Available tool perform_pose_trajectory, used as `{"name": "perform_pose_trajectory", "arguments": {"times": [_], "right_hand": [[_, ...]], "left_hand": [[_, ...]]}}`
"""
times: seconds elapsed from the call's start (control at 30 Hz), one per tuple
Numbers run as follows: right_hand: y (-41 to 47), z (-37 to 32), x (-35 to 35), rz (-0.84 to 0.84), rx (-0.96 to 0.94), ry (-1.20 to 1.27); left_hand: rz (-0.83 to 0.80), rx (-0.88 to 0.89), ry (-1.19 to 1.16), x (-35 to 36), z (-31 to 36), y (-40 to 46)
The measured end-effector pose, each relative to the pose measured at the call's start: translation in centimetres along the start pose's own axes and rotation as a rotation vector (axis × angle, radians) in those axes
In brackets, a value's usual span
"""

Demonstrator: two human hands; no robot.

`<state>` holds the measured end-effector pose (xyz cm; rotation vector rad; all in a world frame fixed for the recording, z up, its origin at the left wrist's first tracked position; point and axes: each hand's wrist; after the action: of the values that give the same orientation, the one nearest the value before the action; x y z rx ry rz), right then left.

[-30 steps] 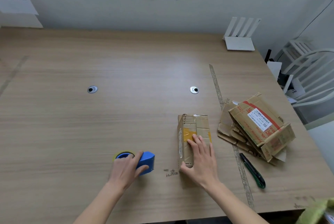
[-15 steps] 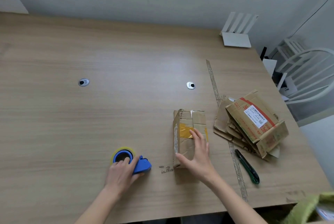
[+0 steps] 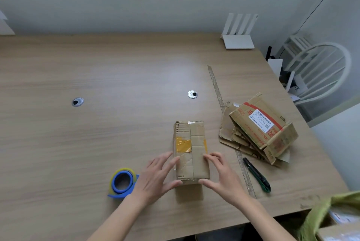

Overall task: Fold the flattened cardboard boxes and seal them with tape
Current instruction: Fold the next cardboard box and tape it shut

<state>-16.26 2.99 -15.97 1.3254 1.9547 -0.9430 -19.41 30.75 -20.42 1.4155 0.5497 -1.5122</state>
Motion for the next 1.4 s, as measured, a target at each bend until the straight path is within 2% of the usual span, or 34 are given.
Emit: {"name": "perform_pose_trajectory", "arguments": {"times": [0.1, 0.27, 0.47, 0.63, 0.77, 1.1, 1.2, 1.27, 1.4], "right_hand": [[0.4, 1.5, 1.4, -0.039, -0.075, -0.107], [1.1, 3.7, 1.7, -0.091, -0.117, -0.078], [3.2, 4.3, 0.9, -0.147, -0.235, -0.151], [5.1, 3.6, -1.4, -0.315, -0.287, -0.170], [5.3, 3.7, -1.6, -0.310, -0.302, -0.163], [2.1, 3.3, -0.7, -0.279, -0.040, 0.249], [2.9, 3.0, -2.4, -0.098, 0.073, 0.249], [3.9, 2.2, -3.1, -0.009, 0.125, 0.239], [4.0, -1.5, -1.8, -0.163, 0.188, 0.197]], "left_hand": [[-0.047, 0.029, -0.089, 1.1, 1.5, 1.6], [0.001, 0.044, -0.142, 1.7, 1.3, 1.7], [-0.011, 0.037, -0.155, 1.8, 1.3, 2.0], [-0.047, 0.029, -0.152, 1.3, 1.3, 2.3], [-0.052, 0.019, -0.154, 1.1, 1.6, 2.4], [-0.090, -0.032, -0.205, 0.2, 1.7, 2.8], [-0.078, -0.100, -0.258, -0.7, 1.6, 2.7], [-0.071, -0.213, -0.322, -1.2, 1.9, 2.8], [-0.051, -0.552, -0.599, -0.7, 2.7, 4.1]]}}
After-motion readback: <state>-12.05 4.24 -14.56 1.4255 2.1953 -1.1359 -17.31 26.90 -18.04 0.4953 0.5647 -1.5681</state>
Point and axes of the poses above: each hand's wrist, its own y-axis towards the middle knuckle, its own x-axis out of the palm, z = x × y, and after that the axes turned 8 degrees about x, right-handed
